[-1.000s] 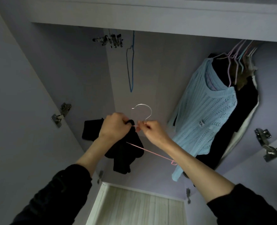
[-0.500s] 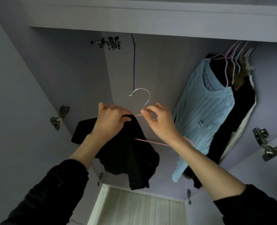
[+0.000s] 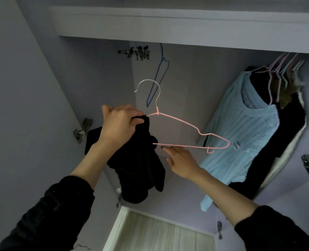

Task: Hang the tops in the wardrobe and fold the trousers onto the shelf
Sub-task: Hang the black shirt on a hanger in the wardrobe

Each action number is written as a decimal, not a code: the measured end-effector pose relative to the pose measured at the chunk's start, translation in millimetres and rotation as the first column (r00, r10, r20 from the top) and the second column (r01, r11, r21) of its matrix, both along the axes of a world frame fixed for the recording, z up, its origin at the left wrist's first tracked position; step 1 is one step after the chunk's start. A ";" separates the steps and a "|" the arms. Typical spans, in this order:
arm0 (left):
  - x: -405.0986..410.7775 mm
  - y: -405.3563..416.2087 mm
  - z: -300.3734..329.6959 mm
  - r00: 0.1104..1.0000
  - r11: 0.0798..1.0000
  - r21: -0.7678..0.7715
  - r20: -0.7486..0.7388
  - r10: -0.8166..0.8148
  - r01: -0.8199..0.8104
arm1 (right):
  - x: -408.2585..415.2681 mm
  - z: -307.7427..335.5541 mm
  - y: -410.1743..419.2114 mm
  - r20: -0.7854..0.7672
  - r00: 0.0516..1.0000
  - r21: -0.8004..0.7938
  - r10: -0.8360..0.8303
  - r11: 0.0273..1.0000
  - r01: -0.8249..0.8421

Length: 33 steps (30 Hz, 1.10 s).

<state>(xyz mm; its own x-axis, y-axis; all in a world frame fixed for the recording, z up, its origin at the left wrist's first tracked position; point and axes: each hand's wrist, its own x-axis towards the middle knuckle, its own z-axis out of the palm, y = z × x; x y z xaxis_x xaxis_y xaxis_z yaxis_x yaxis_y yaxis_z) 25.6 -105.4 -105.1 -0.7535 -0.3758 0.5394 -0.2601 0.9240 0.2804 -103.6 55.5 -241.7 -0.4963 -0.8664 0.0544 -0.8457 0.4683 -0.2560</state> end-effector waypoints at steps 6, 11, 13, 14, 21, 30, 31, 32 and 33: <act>20.8 -16.7 13.6 0.998 0.999 -0.023 -0.055 0.024 -0.025 | -3.4 7.7 -45.3 0.048 0.988 -0.008 0.145 0.989 -0.145; 34.6 -30.9 13.4 0.994 0.994 -0.038 -0.049 0.103 -0.104 | -2.4 4.5 -71.6 0.037 0.994 0.192 0.106 0.975 -0.111; 39.5 -38.7 9.1 0.983 0.982 -0.057 -0.031 0.179 -0.180 | -9.5 -0.9 -65.9 -0.032 0.999 0.216 0.037 0.976 -0.029; 43.6 -44.5 5.7 0.974 0.972 -0.056 -0.017 0.227 -0.228 | -14.9 -4.4 -58.3 -0.054 0.998 0.192 0.020 0.981 -0.009; 57.1 -62.4 -35.0 0.923 0.935 -0.057 0.149 0.356 -0.351 | -71.6 5.4 30.7 0.035 0.995 0.041 -0.098 0.995 0.096; 30.3 -54.2 -51.1 0.936 0.948 -0.062 0.155 0.317 -0.311 | -89.4 50.1 66.2 0.086 0.985 0.101 -0.151 0.985 0.142; 27.3 -53.6 -50.2 0.941 0.952 -0.073 0.149 0.304 -0.296 | -88.6 49.9 68.0 0.110 0.981 0.097 -0.157 0.984 0.147; 24.2 -51.9 -49.1 0.947 0.958 -0.101 0.150 0.283 -0.270 | -87.6 51.7 70.5 0.134 0.977 0.089 -0.167 0.984 0.156; 21.8 -51.0 -48.7 0.953 0.961 -0.132 0.153 0.261 -0.242 | -87.2 54.2 71.4 0.150 0.975 0.069 -0.164 0.985 0.155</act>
